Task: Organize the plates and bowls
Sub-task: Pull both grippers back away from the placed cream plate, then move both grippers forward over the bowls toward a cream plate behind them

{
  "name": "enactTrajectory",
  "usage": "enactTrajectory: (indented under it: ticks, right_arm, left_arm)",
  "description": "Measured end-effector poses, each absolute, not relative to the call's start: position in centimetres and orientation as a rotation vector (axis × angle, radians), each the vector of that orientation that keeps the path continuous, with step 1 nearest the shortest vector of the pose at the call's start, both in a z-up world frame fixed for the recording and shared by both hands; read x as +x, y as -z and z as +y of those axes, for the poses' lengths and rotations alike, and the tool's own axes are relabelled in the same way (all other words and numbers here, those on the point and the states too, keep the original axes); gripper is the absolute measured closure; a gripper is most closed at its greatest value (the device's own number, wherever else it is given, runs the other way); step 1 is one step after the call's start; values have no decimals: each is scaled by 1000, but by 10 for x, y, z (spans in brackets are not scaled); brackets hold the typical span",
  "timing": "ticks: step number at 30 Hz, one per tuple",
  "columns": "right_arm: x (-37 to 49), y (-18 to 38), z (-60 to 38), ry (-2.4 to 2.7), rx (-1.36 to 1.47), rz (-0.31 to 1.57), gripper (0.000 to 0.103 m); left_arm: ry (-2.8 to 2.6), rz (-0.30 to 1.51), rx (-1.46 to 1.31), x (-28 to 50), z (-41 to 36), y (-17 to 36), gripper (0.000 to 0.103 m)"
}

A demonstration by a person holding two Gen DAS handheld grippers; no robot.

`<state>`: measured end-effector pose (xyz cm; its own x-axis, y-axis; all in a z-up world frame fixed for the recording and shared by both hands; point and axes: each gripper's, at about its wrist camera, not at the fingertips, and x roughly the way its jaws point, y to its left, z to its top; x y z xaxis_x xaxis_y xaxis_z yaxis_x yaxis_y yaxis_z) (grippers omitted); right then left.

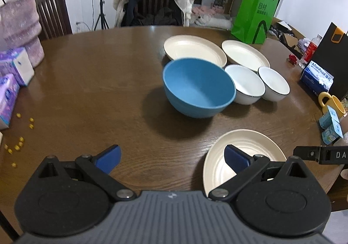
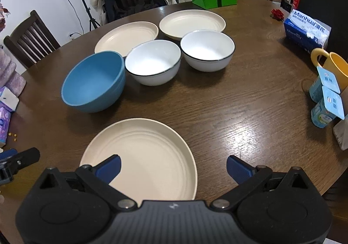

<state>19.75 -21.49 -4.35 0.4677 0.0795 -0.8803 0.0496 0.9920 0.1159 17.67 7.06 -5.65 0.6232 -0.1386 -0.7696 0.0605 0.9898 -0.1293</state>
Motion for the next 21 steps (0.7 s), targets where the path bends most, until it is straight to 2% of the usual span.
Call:
enactTrajectory:
  ticks: [21]
  right_arm:
    - [222,-17,-170,-60,67,988,0]
  left_arm:
    - [44,794,-110,185,120,10,0]
